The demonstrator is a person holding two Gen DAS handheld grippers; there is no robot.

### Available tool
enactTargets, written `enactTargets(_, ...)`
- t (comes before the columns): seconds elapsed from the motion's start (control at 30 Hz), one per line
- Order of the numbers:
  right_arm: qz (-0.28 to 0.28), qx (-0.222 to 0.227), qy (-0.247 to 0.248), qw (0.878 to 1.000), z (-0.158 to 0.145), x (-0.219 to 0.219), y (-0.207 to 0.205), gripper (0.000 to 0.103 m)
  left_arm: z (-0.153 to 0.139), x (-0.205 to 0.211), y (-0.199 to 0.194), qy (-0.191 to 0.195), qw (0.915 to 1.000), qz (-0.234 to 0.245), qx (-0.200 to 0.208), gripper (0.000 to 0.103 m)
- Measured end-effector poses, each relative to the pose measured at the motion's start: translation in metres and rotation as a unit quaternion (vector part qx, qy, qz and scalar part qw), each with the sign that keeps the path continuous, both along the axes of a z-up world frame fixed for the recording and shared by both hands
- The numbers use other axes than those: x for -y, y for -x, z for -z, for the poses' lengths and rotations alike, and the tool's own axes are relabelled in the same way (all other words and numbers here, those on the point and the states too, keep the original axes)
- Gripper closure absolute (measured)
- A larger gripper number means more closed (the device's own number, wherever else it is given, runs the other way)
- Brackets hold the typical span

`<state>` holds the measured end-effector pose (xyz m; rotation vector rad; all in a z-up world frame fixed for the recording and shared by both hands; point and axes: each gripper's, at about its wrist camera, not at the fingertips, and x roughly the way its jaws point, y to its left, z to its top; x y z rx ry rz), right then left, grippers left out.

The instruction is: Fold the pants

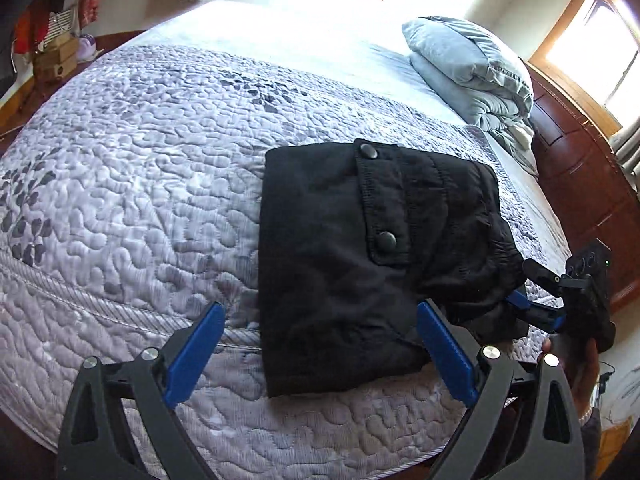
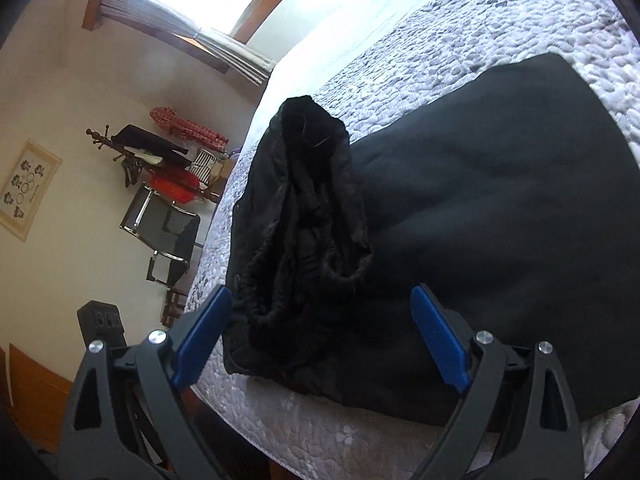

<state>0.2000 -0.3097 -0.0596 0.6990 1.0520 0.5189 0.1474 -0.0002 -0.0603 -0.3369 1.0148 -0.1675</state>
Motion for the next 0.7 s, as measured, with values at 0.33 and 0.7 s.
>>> enactTargets(0.33, -0.008, -0.014, -0.002, 1.0, 0.003, -0.018, -0.015, 0.009, -0.02, 0.0, 0.013, -0.048, 0.9984, 0.012, 0.026, 0.006)
enactTargets(0.7, -0.018, 0.003, 0.053, 0.998, 0.001, -0.05, -0.026, 0.03, -0.018, -0.002, 0.015, -0.054, 0.9982, 0.017, 0.019, 0.006)
